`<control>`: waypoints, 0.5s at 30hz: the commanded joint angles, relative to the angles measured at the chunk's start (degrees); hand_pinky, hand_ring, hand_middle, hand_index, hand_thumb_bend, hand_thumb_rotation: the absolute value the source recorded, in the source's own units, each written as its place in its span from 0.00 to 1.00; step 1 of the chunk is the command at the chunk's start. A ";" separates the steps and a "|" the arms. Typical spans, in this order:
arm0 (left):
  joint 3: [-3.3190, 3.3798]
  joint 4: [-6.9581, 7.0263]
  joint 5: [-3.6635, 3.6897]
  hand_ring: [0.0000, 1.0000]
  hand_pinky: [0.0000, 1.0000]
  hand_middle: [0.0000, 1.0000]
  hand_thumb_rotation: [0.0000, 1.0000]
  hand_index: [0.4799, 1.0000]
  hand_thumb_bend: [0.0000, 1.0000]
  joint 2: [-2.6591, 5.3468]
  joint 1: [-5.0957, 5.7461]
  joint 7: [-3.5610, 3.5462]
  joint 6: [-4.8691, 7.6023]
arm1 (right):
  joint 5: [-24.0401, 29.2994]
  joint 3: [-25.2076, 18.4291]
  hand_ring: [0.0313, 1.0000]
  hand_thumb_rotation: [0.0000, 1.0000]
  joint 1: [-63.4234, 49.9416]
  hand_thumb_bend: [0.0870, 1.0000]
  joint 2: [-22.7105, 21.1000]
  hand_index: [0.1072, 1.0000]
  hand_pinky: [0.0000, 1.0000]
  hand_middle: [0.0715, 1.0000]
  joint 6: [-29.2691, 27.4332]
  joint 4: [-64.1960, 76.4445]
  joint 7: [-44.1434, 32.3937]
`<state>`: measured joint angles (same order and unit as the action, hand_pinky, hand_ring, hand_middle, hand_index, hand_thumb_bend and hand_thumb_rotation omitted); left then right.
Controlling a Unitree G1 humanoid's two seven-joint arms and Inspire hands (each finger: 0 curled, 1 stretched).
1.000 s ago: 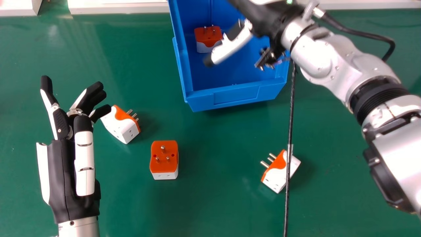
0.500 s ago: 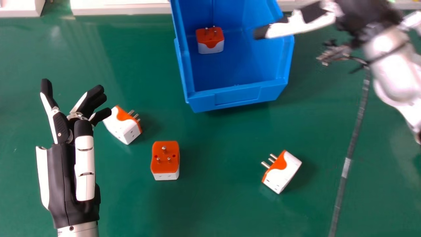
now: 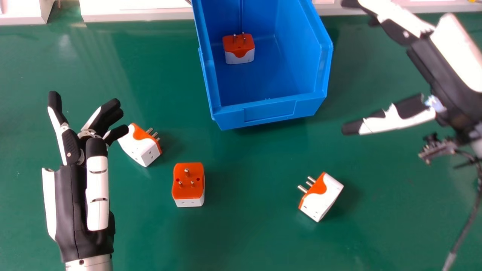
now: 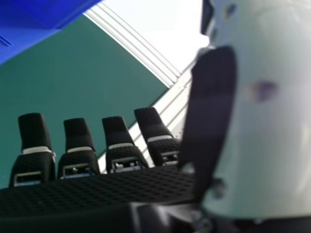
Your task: Pick all objects and put in blue box
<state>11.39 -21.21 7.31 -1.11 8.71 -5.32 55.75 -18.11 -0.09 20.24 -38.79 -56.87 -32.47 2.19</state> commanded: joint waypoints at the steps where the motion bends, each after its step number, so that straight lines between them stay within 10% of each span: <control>1: 0.00 0.41 -0.20 0.82 0.76 0.83 0.89 0.58 0.49 -0.35 -0.05 -0.01 0.85 | 2.48 -1.73 0.69 0.20 -2.38 0.94 -1.48 0.77 0.59 0.77 -0.32 2.20 -1.24; 15: -0.01 0.75 0.70 0.82 0.76 0.83 0.89 0.58 0.48 -0.53 -0.22 -0.61 0.83 | 3.84 -0.88 0.81 0.23 -9.26 0.97 -0.70 0.84 0.69 0.85 0.90 4.82 -8.94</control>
<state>11.42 -21.18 7.48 -1.13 8.63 -5.74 55.68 -15.39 -1.06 11.35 -38.84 -55.29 -28.76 -5.94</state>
